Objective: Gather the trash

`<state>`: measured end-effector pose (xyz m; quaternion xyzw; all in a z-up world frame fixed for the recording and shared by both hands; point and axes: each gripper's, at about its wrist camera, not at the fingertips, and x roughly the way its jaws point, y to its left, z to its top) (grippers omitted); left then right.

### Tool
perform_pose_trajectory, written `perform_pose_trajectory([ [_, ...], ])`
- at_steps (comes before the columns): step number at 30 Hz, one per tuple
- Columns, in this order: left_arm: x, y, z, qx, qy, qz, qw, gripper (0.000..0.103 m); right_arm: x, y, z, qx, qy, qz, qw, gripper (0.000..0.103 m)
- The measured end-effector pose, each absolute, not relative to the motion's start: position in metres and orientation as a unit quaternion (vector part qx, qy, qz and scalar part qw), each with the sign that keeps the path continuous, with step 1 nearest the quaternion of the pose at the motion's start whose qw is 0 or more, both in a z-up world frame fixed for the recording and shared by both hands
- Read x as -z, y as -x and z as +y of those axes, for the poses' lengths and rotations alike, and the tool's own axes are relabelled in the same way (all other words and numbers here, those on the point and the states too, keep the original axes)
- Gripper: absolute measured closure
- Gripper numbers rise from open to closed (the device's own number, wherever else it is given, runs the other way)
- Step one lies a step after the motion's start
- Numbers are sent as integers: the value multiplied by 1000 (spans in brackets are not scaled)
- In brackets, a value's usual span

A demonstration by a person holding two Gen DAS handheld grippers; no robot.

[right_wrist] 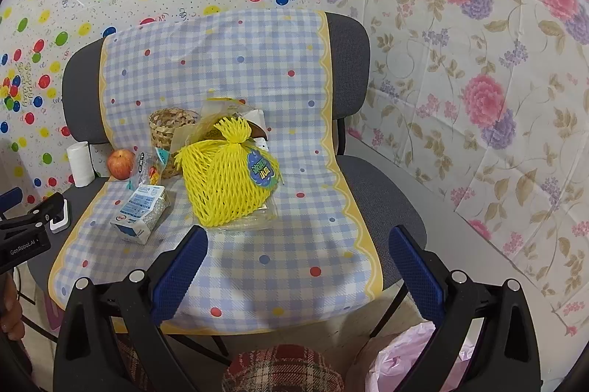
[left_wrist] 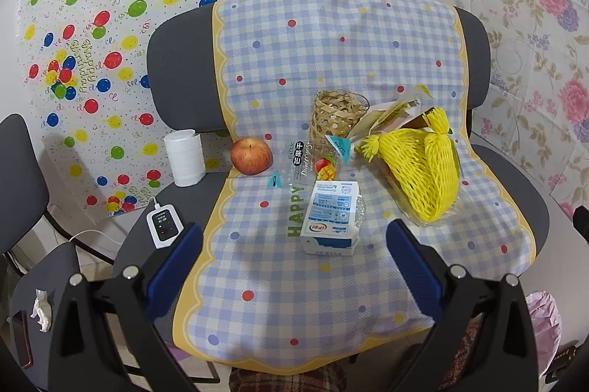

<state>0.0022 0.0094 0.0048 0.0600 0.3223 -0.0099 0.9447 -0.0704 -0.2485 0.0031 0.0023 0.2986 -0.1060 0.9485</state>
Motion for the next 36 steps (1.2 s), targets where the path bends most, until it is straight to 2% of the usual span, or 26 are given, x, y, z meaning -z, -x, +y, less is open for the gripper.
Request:
perform_pose_trajectory([
  [36,-7,-1,13,6,-59,322,945,6,-4,70,-248,104,-7,297,949,6],
])
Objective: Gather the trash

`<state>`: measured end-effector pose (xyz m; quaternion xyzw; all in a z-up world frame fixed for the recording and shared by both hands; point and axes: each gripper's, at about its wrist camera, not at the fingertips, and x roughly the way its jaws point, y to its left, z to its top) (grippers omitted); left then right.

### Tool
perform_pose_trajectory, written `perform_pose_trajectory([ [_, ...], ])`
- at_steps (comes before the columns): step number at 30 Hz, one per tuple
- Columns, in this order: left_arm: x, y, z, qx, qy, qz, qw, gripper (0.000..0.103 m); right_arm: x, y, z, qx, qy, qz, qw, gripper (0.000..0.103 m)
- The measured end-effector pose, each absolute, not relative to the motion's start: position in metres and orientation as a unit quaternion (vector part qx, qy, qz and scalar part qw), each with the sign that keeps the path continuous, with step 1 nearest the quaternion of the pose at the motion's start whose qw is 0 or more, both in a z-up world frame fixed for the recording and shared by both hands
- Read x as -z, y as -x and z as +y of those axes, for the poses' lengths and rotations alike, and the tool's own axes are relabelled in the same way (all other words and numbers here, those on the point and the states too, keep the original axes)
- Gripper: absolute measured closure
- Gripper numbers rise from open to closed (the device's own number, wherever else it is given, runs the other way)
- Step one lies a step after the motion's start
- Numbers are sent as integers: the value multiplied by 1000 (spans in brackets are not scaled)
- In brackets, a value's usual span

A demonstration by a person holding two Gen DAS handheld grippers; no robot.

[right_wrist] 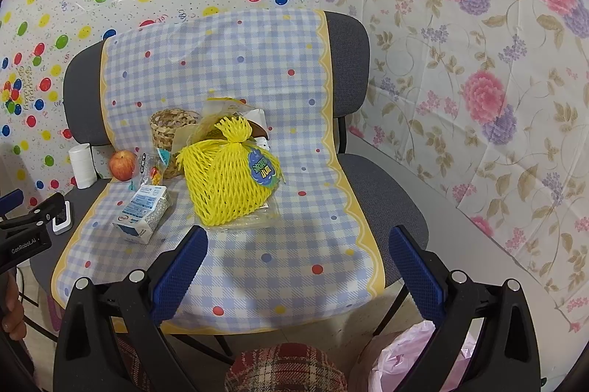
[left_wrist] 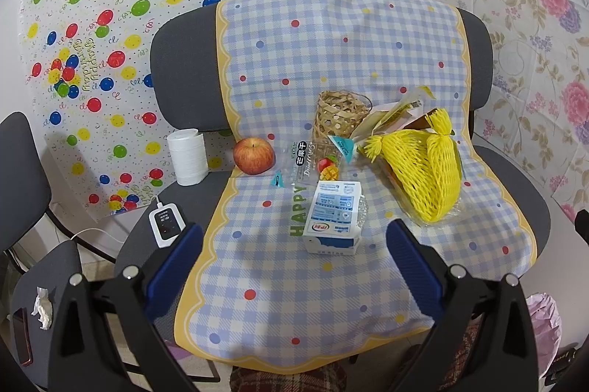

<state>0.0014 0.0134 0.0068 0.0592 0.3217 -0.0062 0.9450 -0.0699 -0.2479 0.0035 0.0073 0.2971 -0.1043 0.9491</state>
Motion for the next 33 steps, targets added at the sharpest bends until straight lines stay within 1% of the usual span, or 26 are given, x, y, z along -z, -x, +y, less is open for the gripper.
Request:
perform_pose_trajectory([
  [33,0,-5,11,4,-57,327,943,6,0,64,-241,104,-12,300,948,6],
])
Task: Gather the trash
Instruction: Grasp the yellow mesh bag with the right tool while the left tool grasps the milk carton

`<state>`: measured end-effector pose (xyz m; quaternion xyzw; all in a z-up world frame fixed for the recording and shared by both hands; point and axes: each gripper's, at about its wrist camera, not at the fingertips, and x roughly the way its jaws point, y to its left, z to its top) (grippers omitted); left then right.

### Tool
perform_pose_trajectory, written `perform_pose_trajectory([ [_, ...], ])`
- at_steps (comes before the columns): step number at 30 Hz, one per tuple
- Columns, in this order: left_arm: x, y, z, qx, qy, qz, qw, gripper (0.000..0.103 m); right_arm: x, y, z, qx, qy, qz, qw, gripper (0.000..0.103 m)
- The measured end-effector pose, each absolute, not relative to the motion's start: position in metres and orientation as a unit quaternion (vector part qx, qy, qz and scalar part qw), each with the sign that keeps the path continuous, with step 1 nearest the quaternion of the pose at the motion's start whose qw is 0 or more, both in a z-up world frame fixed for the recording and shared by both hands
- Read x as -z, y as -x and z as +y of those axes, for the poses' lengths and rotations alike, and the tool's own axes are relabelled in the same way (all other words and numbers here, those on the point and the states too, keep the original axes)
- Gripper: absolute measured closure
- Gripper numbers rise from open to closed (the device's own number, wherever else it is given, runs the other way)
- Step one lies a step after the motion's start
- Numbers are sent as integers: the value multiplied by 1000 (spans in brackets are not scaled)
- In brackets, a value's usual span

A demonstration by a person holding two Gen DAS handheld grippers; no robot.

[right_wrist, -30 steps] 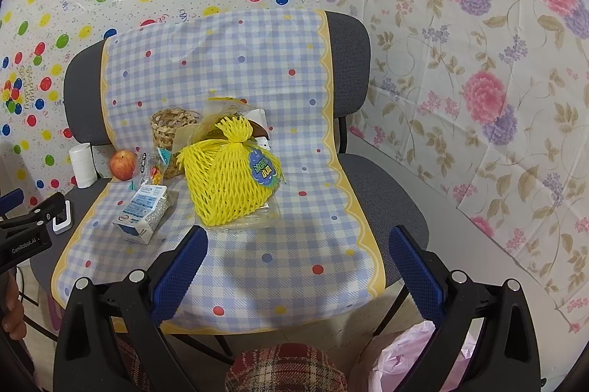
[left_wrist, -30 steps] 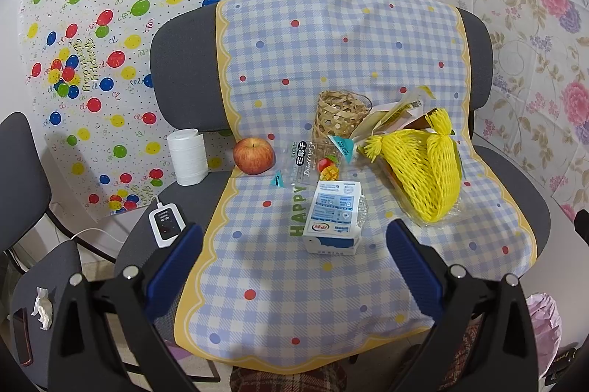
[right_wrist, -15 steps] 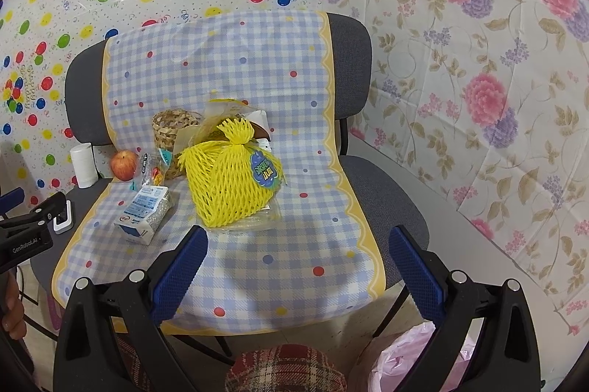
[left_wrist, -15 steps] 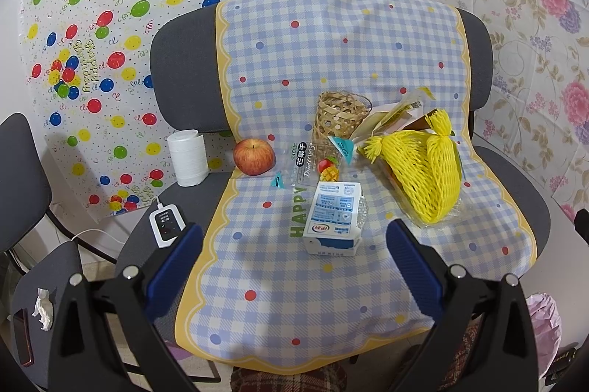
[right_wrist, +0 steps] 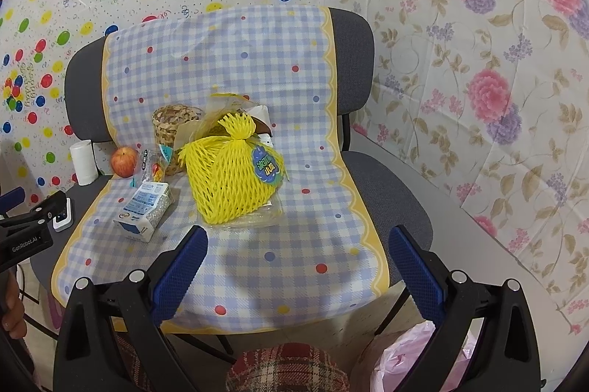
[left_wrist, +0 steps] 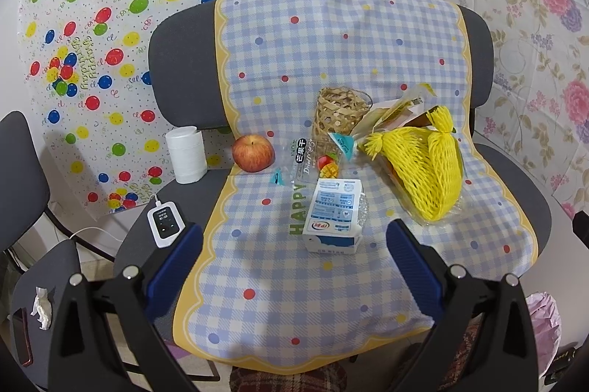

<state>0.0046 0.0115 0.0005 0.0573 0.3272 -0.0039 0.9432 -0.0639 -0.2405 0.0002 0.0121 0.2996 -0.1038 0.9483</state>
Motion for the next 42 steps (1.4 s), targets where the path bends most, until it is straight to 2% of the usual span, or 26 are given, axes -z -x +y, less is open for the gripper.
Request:
perform_pose_trajectory([
  [14,38,-66,38,-7,-53,362,931,6,34,-20,-205,30,41,291,955,6],
  [20,68,-103,45,-18,-79,386,919,6,59,-79,-184,13,53,322,945,7],
  [32,82,-132,63,5,-24,390,920,6,100,-167,-147,9,100,369,924,12],
  [33,82,-133,62,5,-25,391,920,6,100,-170,-146,12,105,369,924,21],
  [34,83,-132,61,7,-23,392,920,6,99,-172,-145,16,109,366,924,38],
  [37,86,-131,61,8,-20,395,918,6,95,-180,-152,26,97,369,924,51],
  [38,87,-130,61,9,-22,397,917,6,93,-181,-156,24,88,373,923,62],
  [39,88,-128,60,11,-24,399,917,6,89,-180,-160,21,81,372,924,79],
  [40,89,-127,59,12,-27,399,917,6,83,-178,-166,17,73,367,927,84],
  [42,89,-123,57,14,-37,397,917,6,68,-170,-174,16,62,349,935,86],
])
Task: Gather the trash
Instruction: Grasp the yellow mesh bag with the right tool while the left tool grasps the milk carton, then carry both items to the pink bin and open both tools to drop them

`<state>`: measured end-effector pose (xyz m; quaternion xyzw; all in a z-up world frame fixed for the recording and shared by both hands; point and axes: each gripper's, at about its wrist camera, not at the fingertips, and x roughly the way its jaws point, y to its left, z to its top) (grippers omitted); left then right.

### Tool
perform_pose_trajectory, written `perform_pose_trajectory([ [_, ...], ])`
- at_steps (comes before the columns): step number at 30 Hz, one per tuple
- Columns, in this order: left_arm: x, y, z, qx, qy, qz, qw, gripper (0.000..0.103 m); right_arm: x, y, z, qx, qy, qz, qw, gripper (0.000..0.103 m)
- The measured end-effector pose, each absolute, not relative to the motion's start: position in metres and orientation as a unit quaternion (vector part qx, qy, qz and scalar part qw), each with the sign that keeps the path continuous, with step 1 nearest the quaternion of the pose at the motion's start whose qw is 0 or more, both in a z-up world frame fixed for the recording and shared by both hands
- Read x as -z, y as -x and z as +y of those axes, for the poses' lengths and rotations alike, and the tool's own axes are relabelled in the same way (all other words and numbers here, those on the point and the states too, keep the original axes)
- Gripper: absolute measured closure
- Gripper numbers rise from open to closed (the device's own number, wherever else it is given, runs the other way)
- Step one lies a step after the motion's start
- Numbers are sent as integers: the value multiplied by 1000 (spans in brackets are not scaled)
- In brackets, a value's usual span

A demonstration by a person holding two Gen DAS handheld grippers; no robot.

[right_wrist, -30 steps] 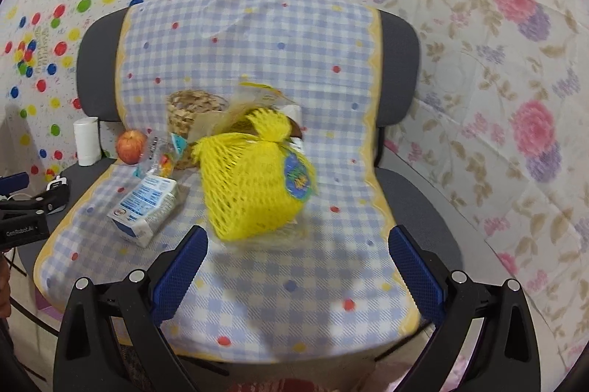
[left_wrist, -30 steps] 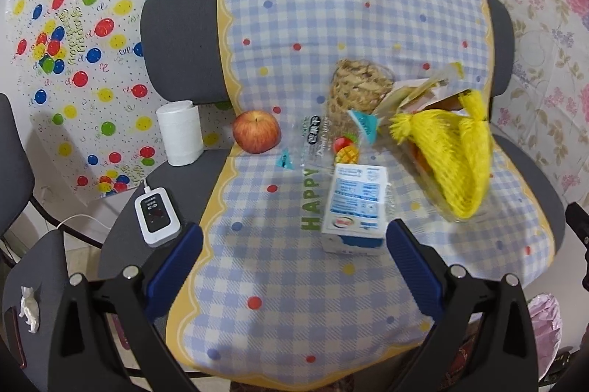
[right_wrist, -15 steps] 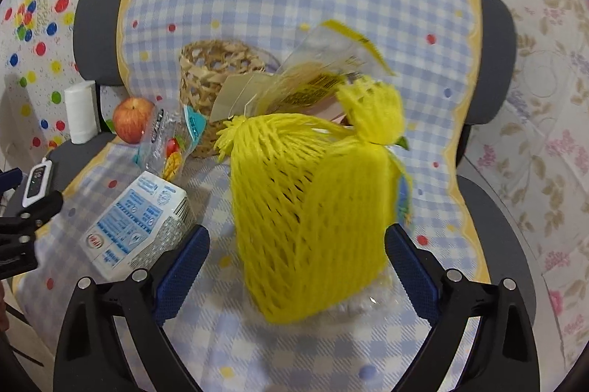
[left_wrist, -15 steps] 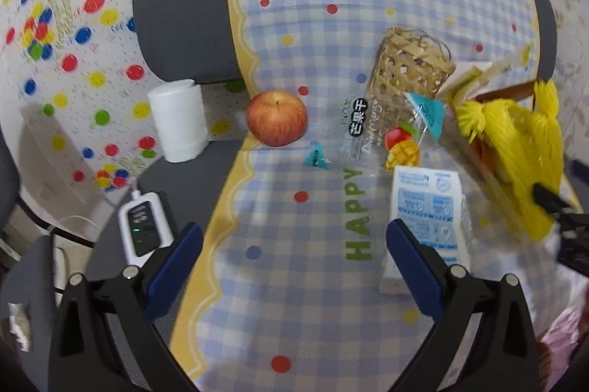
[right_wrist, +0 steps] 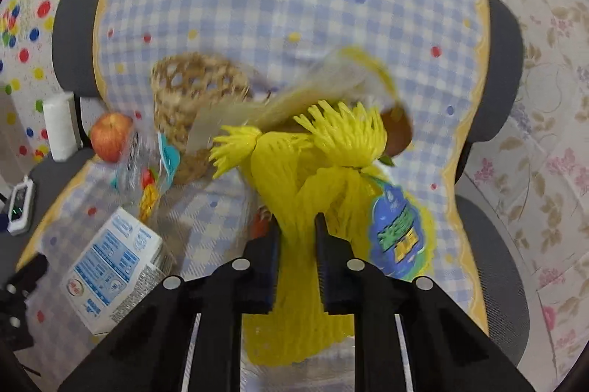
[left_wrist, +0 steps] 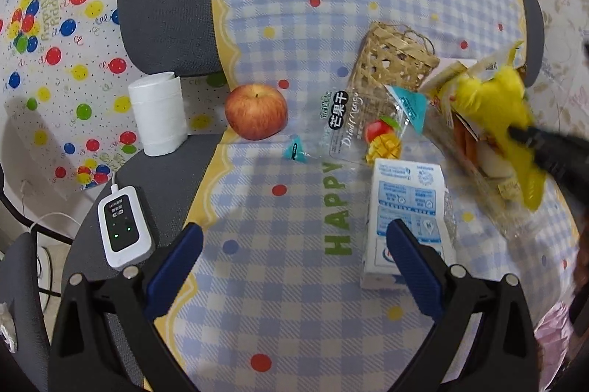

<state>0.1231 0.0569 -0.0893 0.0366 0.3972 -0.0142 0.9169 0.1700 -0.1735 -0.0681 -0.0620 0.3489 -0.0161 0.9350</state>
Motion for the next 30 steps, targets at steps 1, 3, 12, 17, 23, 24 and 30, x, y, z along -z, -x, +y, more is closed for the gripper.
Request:
perform_pose_trajectory([
  [1,90,-121,55,16,-41,397,917,6,59,-164,-179,15,56,337,940,86],
  [3,90,-116,49,31,-48,396,916,6,32,-147,-196,20,40,303,952,87],
  [12,107,-106,0,112,-58,391,912,12,-19,-49,-260,20,-21,256,966,87],
  [17,124,-120,-17,97,-73,406,905,13,-11,-12,-290,14,-73,270,960,87],
  [23,132,-120,-22,91,-92,402,906,26,4,17,-302,18,-92,269,959,87],
  [24,134,-122,-20,93,-88,404,906,27,7,18,-302,18,-93,270,958,87],
  [30,124,-112,-14,114,-73,388,912,29,21,25,-304,14,-99,282,954,87],
])
